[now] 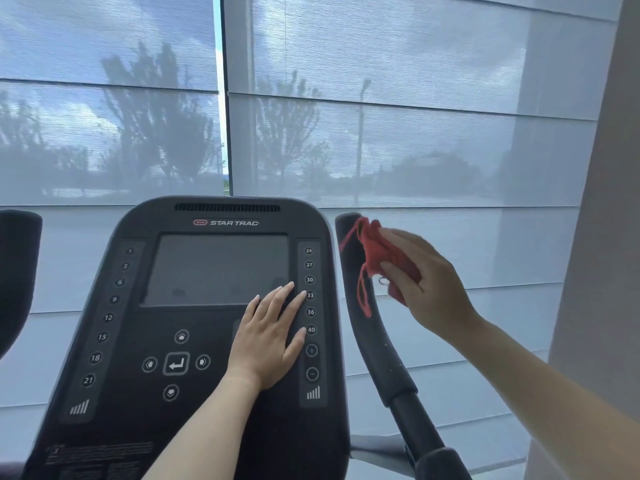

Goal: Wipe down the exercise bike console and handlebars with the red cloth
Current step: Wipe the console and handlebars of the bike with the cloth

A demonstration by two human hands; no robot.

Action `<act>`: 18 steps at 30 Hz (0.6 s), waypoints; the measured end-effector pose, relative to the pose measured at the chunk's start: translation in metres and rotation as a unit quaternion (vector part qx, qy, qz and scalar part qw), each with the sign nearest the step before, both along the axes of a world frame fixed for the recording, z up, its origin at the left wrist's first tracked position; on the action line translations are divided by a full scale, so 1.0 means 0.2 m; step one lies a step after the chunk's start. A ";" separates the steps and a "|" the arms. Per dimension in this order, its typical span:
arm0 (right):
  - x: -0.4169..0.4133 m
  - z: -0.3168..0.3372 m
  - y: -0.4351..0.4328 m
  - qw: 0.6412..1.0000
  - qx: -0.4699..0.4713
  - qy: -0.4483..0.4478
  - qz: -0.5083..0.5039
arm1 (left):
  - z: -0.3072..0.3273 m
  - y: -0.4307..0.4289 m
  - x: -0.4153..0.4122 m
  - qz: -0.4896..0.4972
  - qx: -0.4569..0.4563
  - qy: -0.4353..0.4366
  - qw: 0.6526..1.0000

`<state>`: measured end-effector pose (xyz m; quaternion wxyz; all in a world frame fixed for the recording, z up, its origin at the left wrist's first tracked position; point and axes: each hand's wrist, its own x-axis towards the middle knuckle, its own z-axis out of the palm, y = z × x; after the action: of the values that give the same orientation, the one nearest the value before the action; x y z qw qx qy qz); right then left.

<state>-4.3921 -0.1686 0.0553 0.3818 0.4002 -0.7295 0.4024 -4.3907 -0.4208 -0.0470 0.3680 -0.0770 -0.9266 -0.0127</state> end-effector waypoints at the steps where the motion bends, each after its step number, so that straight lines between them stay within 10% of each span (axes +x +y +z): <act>1: -0.01 0.03 0.00 1.000 -0.015 0.006 -0.003 | 0.00 0.00 0.00 0.000 0.000 0.000 1.000; 13: -0.05 0.32 -0.28 0.981 0.176 0.012 -0.081 | 0.01 -0.01 0.01 0.002 -0.001 -0.005 1.000; 18: -0.03 0.24 -0.27 0.989 0.118 0.014 -0.089 | 0.01 -0.01 0.01 0.002 0.000 -0.008 1.000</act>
<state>-4.3975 -0.2216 0.1042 0.3764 0.3815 -0.7991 0.2726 -4.3891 -0.4225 -0.0454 0.3608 -0.0752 -0.9295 -0.0125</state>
